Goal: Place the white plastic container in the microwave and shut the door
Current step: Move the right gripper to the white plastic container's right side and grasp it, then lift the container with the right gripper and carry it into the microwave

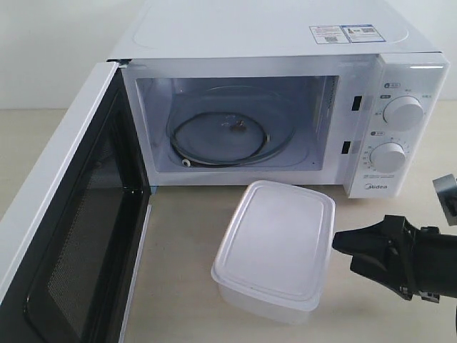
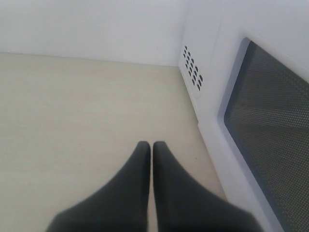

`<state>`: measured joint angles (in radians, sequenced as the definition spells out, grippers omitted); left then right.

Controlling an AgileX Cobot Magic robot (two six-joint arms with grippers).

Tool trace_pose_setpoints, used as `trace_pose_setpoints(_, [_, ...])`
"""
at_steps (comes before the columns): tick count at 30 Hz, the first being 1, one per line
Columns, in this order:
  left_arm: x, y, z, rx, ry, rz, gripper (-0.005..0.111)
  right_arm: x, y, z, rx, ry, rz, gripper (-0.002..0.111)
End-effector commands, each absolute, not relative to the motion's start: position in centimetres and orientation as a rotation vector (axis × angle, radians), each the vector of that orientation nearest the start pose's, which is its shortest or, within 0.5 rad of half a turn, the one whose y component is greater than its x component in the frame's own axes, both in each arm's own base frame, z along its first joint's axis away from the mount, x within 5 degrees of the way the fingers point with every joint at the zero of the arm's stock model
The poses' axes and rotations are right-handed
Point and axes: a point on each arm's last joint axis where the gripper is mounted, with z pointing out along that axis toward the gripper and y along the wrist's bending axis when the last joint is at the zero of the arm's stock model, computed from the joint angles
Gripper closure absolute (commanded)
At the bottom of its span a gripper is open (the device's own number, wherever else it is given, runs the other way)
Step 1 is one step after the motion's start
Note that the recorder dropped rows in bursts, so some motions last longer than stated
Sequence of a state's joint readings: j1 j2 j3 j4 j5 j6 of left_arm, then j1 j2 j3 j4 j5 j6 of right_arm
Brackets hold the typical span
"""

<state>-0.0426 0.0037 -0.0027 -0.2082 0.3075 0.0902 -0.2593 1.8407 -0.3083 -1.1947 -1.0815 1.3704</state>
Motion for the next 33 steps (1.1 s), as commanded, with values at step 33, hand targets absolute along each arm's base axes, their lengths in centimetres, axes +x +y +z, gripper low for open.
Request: trace_pose_setpoints(33, [5.4, -0.8, 18.6, -0.032, 1.785, -0.179, 0.102, 23.7, 4.5, 10.0, 0.471, 2.329, 1.216, 0.083])
